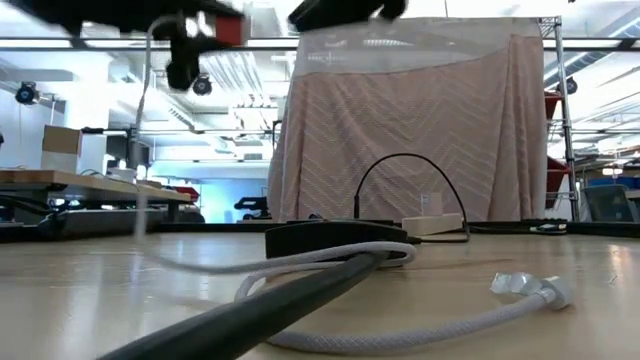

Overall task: Insert USB
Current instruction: Insert the red charger adapter into the top black outlet extension

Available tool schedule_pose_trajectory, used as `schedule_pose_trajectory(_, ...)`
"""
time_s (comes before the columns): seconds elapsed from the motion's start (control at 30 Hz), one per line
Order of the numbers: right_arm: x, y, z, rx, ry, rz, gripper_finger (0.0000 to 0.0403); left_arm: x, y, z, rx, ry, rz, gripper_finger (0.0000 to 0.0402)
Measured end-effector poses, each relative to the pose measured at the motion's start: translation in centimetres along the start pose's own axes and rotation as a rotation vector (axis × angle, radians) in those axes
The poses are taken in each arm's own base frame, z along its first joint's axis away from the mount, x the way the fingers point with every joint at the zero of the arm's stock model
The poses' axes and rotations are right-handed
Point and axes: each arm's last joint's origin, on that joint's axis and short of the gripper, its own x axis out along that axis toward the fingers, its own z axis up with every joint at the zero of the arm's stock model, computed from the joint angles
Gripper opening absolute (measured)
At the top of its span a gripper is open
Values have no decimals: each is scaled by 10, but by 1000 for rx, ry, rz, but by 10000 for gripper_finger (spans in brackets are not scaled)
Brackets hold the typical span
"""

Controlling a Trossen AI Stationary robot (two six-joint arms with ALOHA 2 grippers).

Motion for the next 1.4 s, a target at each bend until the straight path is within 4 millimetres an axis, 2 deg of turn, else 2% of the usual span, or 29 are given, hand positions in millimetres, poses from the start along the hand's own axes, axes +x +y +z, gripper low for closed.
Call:
schedule_pose_trajectory(0.17,-50,-2,12,102,-21,7,283,-31,-45,64,127,-77,-27,127)
schedule_pose_trajectory(0.3,-78,-6,17,176,-76,10,276,-56,-80,113,217,-152,-49,127)
schedule_pose_trajectory(0.5,-89,-7,19,224,-95,18,259,-83,-121,172,311,-230,-32,127)
schedule_pose_trajectory(0.73,-88,-6,18,229,-88,17,257,-95,-160,227,362,-321,-59,127)
schedule_pose_trajectory(1.0,-87,-6,18,240,-87,19,267,-91,-188,264,419,-424,-93,127)
schedule_pose_trajectory(1.17,-87,-6,18,242,-84,23,263,-87,-192,270,437,-530,-130,127)
schedule_pose_trajectory(1.33,-86,-2,16,284,-92,89,253,-85,-192,270,445,-519,-116,127)
schedule_pose_trajectory(1.4,-82,3,12,295,-80,113,249,-76,-192,269,436,-507,-113,127)
